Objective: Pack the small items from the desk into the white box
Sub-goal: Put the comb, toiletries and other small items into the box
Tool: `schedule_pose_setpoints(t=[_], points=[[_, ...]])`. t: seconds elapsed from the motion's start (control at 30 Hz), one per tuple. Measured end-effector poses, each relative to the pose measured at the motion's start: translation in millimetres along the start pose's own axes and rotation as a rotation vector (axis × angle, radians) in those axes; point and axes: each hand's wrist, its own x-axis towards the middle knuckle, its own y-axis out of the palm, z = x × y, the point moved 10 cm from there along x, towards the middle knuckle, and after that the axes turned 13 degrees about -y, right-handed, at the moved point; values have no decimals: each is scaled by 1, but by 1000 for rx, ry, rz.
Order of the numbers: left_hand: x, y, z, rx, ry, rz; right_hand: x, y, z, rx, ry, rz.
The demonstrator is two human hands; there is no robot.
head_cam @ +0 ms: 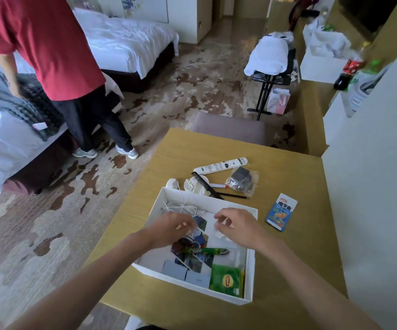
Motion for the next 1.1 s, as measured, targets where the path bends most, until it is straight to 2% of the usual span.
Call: schedule_pose_setpoints(t=[0.13, 0.23, 0.33, 0.43, 0.53, 0.63, 0.7, 0.83, 0.93, 1.1], points=[[6, -64, 11, -195, -52, -276, 25, -26, -2, 145, 18, -152], [18, -103, 22, -207, -62, -387, 48, -48, 0, 175, 6, -248], [35, -133, 41, -224, -109, -444, 77, -56, -6, 140, 56, -275], [61, -142, 71, -216, -206, -412, 114, -44, -19, 52, 119, -173], [90, -133, 101, -165, -292, -320, 152, -12, -35, -102, 174, 79], [117, -120, 132, -76, -339, -215, 182, 24, -39, -315, 97, 343], [136, -112, 150, -36, -358, -144, 202, 41, -40, -404, 41, 439], [171, -89, 176, 27, -401, -6, 232, 64, -52, -558, 59, 513], [191, -68, 184, 56, -379, 59, 245, 72, -56, -588, 55, 469], [213, -58, 186, 76, -341, -25, 254, 70, -58, -606, 48, 378]])
